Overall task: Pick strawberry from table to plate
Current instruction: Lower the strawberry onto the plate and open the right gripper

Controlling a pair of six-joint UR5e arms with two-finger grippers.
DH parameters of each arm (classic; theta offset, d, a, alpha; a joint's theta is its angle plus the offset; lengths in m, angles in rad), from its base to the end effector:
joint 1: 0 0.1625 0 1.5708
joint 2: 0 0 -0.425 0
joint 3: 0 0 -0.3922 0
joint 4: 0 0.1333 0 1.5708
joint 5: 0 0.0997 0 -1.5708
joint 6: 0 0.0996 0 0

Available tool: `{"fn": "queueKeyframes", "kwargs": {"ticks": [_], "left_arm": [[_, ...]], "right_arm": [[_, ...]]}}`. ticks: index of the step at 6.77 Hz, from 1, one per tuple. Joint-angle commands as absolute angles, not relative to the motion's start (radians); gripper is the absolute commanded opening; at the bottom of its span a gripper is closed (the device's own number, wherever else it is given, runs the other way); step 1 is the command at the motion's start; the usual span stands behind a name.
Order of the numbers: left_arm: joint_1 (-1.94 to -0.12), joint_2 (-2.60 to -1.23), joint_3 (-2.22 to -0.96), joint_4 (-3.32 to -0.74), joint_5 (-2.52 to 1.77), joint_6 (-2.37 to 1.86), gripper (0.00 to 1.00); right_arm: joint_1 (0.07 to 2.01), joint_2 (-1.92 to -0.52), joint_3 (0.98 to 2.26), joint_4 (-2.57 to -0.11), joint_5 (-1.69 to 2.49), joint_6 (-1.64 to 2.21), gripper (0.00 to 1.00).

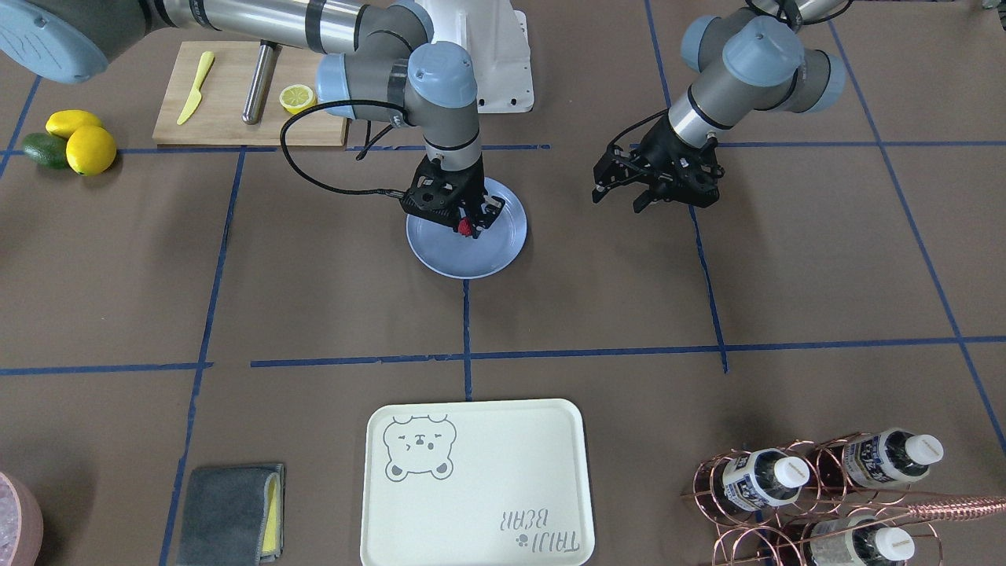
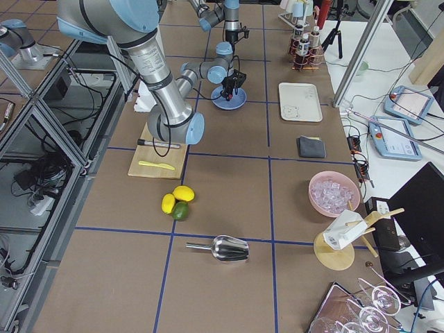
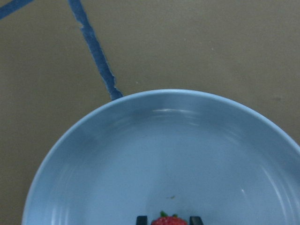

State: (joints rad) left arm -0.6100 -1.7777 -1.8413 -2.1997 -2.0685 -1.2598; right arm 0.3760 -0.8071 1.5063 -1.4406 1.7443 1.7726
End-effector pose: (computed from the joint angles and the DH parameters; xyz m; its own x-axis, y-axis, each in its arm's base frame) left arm 0.4087 -0.3903 0.3483 0.3965 0.0509 -0.9166 0.0338 0.9970 0.0700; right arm -0.6399 -0.3774 0.2098 0.5666 0.4359 0.6992 -0.3642 0.8937 -0.2620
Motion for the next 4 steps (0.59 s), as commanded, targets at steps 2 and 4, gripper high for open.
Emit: {"fn": "queueKeyframes", "kwargs": {"ticks": [2, 4], "left_arm": [[-0.609, -1.778, -1.841, -2.200, -2.069, -1.261, 0.82], [-0.611, -1.778, -1.842, -2.200, -2.069, -1.261, 0.82]], "right_arm": [[0.377, -0.805, 1.505, -1.453, 1.744, 1.766, 0.30], [0.377, -0.804, 1.506, -1.453, 1.746, 1.764, 1.00]]}}
